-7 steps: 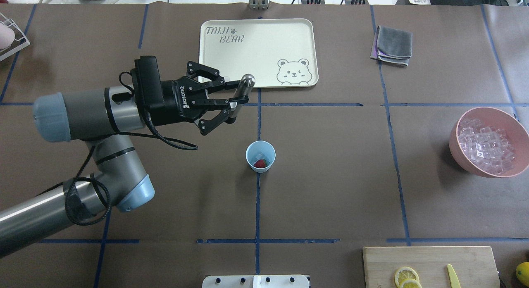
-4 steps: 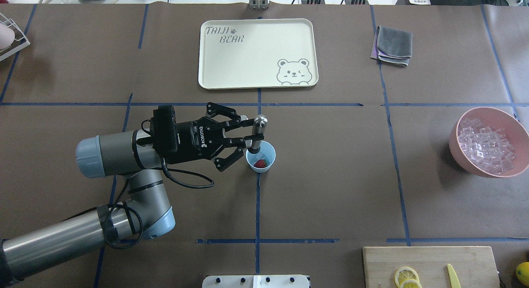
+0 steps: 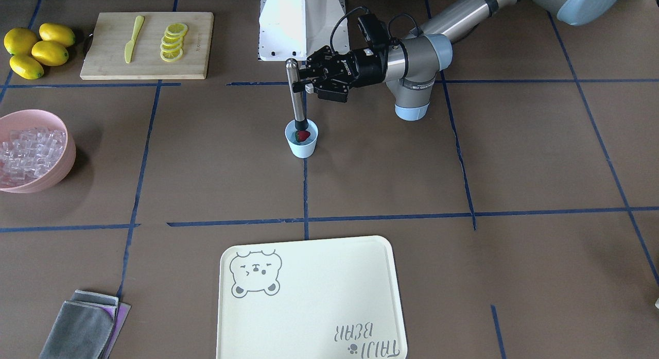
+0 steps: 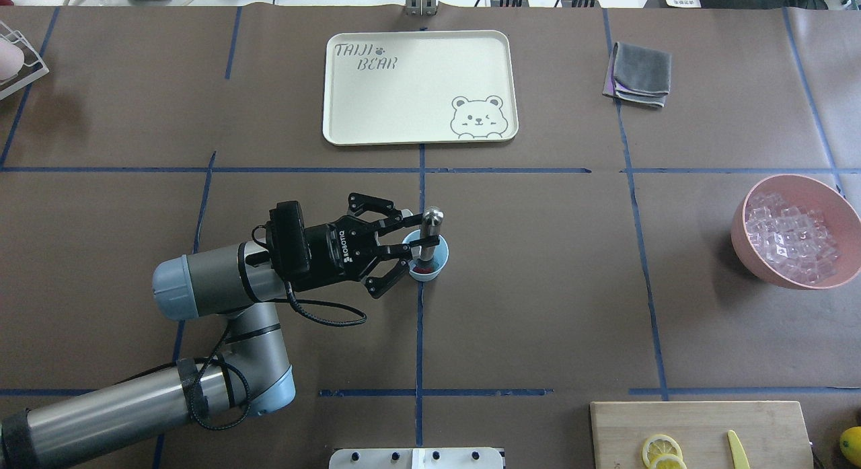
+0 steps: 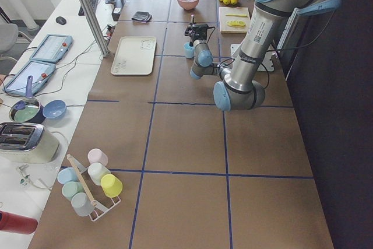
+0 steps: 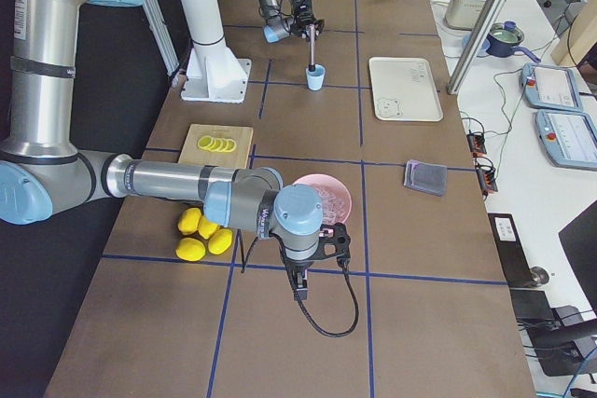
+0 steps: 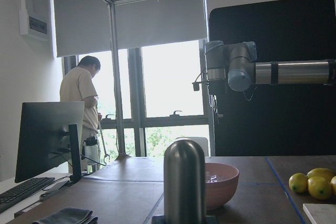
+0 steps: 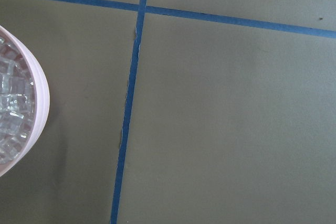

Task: Mash ice and strawberries in cup
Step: 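Lower the steel muddler into the cup and press down on the contents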

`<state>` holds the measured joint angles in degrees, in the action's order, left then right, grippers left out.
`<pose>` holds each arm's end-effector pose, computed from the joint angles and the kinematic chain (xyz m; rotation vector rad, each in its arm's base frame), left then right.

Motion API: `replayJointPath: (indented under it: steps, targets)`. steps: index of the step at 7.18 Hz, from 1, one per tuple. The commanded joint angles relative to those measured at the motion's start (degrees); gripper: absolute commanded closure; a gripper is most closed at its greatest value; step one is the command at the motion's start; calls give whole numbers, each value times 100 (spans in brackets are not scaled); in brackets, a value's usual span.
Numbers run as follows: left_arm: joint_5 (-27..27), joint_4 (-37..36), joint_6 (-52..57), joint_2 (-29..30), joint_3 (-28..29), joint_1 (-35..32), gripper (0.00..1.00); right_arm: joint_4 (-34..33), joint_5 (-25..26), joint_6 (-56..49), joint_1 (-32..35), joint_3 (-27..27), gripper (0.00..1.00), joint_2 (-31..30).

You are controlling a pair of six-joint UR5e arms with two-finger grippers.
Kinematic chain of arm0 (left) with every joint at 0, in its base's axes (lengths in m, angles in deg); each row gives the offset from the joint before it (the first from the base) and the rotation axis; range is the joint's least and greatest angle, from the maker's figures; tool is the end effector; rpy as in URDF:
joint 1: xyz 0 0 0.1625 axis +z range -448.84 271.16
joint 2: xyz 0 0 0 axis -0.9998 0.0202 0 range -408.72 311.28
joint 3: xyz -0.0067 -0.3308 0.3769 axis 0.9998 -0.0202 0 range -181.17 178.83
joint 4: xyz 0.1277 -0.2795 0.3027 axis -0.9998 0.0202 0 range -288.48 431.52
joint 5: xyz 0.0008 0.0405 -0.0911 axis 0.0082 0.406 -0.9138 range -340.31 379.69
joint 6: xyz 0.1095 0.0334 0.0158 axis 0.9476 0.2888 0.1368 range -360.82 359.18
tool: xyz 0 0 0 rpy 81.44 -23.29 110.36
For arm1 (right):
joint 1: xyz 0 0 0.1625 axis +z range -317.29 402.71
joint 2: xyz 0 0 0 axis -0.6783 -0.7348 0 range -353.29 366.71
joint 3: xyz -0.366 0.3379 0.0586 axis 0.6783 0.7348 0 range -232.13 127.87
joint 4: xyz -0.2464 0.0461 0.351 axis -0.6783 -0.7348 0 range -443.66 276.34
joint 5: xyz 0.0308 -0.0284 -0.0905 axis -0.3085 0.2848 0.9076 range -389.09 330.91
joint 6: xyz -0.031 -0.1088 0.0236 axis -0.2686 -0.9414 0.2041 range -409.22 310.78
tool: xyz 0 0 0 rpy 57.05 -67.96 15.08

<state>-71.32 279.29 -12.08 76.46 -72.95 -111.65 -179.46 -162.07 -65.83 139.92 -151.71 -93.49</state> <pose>0.5882 -0.3897 0.3006 1.8591 1.5291 0.4892 0.1056 -0.4010 0.7557 0.0504 -0.7557 -0.1140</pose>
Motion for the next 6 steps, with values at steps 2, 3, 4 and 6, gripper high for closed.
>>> replayJointPath:
  steps: [2, 3, 4, 6]
  targets:
    - [205, 131, 9, 58, 357, 171, 100, 0, 0, 0, 0, 17, 0, 0]
    - [232, 132, 35, 93, 393, 172, 100, 0, 0, 0, 0, 18, 0, 0]
    - [241, 132, 44, 93, 437, 172, 100, 0, 0, 0, 0, 18, 0, 0]
    - [337, 123, 36, 172, 411, 163, 100, 0, 0, 0, 0, 18, 0, 0]
